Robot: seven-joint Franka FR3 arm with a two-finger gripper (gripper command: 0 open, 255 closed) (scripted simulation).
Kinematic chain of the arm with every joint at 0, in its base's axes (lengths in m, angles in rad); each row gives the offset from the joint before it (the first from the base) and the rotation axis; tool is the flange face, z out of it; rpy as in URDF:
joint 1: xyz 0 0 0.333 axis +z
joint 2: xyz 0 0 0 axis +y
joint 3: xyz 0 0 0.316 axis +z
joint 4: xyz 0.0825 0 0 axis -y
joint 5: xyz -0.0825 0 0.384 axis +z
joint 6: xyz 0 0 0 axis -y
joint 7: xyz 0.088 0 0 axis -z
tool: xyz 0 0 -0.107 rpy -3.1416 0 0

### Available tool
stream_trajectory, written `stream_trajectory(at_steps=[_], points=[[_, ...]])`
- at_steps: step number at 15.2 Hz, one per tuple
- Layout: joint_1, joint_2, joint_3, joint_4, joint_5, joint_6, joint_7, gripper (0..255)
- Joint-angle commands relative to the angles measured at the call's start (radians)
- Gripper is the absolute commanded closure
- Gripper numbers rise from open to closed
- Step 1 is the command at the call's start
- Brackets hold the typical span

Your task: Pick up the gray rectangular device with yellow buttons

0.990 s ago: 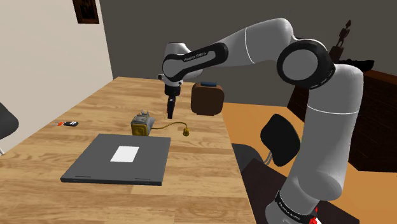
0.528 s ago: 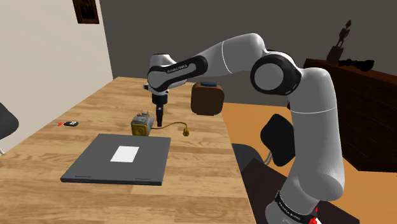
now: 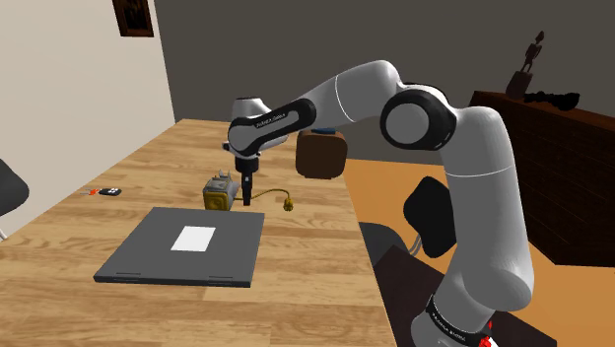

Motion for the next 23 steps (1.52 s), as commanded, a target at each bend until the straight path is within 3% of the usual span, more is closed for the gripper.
stream_trajectory(at_steps=[1, 10, 23], points=[[0.000, 0.003, 0.000, 0.000, 0.000, 0.004, 0.000, 255], [0.001, 0.002, 0.000, -0.001, 0.000, 0.004, 0.001, 255], [0.000, -0.057, 0.001, 0.086, -0.001, -0.143, 0.007, 255]])
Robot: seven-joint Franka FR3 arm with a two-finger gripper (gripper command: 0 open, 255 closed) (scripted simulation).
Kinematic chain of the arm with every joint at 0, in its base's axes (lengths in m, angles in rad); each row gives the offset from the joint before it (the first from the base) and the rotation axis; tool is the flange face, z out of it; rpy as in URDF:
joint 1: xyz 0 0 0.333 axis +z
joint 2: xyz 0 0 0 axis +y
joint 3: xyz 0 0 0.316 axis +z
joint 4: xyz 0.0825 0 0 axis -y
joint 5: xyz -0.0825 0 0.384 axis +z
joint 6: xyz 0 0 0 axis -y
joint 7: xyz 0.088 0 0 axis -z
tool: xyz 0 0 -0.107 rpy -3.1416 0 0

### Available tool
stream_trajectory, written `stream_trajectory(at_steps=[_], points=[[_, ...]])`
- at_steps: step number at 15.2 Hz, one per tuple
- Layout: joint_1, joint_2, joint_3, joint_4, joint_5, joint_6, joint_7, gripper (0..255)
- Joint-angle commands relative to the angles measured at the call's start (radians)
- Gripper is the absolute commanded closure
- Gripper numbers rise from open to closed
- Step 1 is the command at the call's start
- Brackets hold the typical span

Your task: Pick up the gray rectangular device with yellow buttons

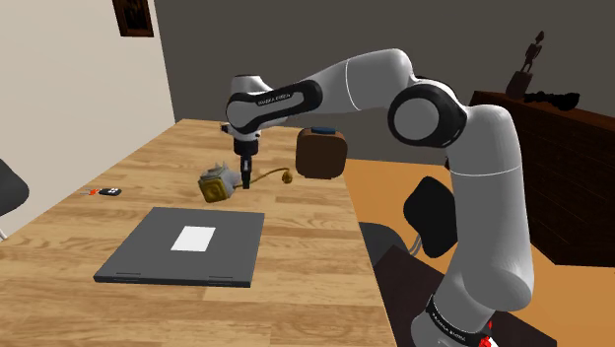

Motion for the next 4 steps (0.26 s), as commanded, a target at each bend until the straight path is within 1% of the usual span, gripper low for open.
stream_trajectory(at_steps=[1, 4], points=[[0.001, -0.013, 0.000, 0.011, 0.000, -0.022, 0.002, 255], [0.000, -0.016, 0.000, 0.022, 0.000, -0.036, 0.003, 255]])
